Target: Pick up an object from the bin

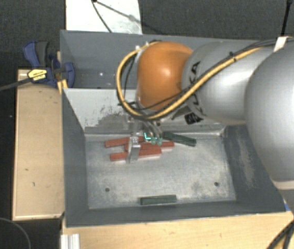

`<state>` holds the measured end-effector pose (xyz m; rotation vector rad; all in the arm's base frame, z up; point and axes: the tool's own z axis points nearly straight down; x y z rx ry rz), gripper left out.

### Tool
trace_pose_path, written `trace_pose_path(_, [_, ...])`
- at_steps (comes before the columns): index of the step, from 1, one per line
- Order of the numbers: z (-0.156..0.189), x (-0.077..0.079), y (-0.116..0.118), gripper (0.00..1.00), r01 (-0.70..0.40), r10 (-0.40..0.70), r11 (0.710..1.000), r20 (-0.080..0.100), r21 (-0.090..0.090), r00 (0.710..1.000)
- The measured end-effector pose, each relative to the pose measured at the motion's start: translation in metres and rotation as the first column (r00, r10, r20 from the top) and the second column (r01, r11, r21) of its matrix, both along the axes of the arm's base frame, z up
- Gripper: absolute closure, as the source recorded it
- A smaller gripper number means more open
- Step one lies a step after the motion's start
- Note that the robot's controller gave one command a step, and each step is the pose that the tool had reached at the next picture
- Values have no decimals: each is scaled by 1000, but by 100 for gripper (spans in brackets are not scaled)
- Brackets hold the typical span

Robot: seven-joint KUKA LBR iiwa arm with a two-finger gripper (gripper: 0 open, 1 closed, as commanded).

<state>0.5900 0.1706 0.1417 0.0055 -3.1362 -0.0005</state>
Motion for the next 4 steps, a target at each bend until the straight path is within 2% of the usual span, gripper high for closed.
trace_pose_path(1, [-74,-7,11,0,-145,145,989,2,0,989])
trace_pose_path(2, [-71,-27,1,0,-46,46,999,4,0,999])
trace_pose_path(3, [-71,-27,1,100,-43,43,999,5,1,999])
trace_pose_path(4, [68,-42,36,100,-43,43,999,15,4,999])
